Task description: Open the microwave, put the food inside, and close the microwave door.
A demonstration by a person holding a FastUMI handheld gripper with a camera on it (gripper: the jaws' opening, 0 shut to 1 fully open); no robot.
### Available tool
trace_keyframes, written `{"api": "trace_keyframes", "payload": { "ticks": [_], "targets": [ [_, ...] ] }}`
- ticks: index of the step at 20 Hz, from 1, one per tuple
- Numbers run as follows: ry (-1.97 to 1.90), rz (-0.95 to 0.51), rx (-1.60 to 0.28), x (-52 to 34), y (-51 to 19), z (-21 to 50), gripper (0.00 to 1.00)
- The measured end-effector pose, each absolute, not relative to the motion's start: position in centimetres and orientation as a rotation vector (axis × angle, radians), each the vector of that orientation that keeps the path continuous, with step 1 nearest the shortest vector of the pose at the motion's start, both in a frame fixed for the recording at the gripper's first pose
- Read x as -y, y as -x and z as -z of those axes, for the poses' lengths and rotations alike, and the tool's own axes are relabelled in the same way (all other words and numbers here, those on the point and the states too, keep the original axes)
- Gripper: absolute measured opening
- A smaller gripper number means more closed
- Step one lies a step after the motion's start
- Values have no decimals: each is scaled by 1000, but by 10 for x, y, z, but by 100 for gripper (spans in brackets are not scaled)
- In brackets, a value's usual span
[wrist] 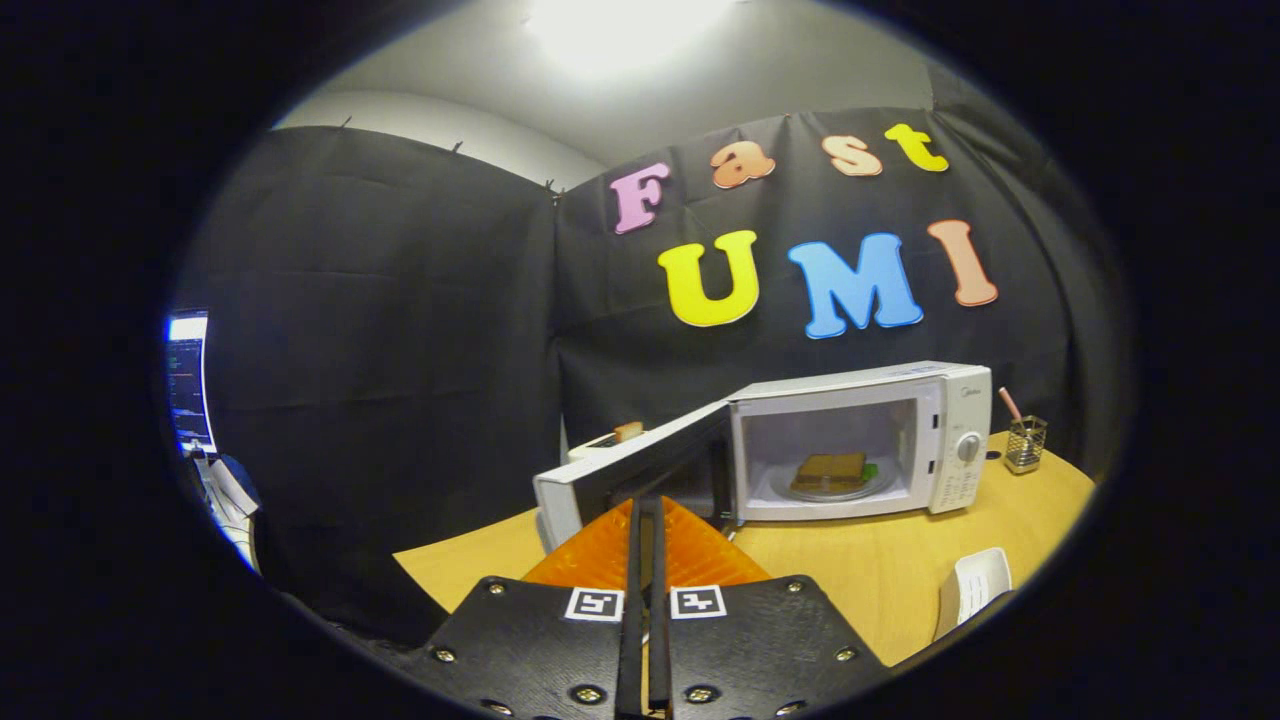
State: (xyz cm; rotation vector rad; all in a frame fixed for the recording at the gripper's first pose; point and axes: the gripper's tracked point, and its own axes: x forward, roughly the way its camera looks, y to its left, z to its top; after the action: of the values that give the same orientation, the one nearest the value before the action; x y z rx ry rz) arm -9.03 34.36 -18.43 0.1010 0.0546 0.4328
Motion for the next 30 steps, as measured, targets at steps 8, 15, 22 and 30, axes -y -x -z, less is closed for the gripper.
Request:
{"api": "trace_keyframes", "payload": {
  "ticks": [8, 15, 22, 30],
  "targets": [
    [-96, -550, -14, -427, 97, 170, 3],
    [-98, -483, -61, -432, 60, 189, 3],
    [-119, -443, -47, -399, 64, 192, 1],
    [-120, -311, -24, -329, 53, 188, 1]
  ]
}}
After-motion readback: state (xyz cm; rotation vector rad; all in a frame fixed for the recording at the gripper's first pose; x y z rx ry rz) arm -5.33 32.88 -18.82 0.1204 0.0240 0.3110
